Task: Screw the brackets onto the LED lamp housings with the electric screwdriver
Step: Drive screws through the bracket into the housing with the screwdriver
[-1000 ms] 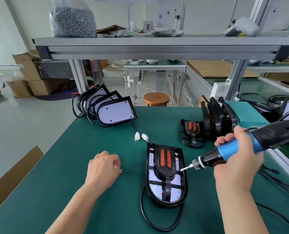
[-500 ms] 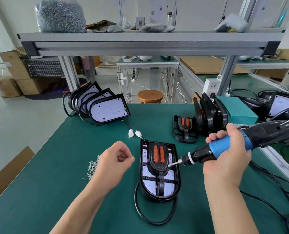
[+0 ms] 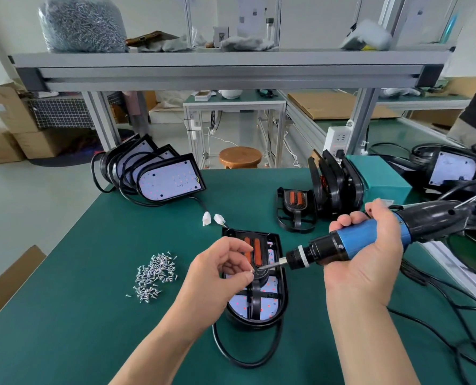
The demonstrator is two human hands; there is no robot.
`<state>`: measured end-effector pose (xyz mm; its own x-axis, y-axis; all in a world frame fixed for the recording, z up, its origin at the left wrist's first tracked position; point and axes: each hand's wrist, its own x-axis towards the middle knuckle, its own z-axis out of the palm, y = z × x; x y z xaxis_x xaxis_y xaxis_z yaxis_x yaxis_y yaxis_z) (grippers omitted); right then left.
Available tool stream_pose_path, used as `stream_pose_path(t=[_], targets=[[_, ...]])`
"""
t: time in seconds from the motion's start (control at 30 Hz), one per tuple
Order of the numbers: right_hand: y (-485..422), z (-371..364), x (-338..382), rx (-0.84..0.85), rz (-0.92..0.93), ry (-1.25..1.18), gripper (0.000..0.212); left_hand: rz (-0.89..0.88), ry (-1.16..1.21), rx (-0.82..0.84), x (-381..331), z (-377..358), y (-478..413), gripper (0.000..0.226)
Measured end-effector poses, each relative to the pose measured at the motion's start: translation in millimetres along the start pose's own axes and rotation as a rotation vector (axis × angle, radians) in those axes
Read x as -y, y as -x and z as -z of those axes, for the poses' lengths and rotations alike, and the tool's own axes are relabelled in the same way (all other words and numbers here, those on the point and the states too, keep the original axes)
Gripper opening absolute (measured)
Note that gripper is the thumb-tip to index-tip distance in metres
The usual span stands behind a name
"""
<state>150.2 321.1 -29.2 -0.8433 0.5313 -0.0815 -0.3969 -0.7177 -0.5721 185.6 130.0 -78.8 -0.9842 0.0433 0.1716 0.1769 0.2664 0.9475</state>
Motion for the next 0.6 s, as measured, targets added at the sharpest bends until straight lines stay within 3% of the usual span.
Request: stream_pose_path(t=[0.6], targets=[[2, 6, -7, 0.004, -0.013, 0.008, 0.016, -0.040, -0.024, -0.051, -2, -15, 6, 0.046]])
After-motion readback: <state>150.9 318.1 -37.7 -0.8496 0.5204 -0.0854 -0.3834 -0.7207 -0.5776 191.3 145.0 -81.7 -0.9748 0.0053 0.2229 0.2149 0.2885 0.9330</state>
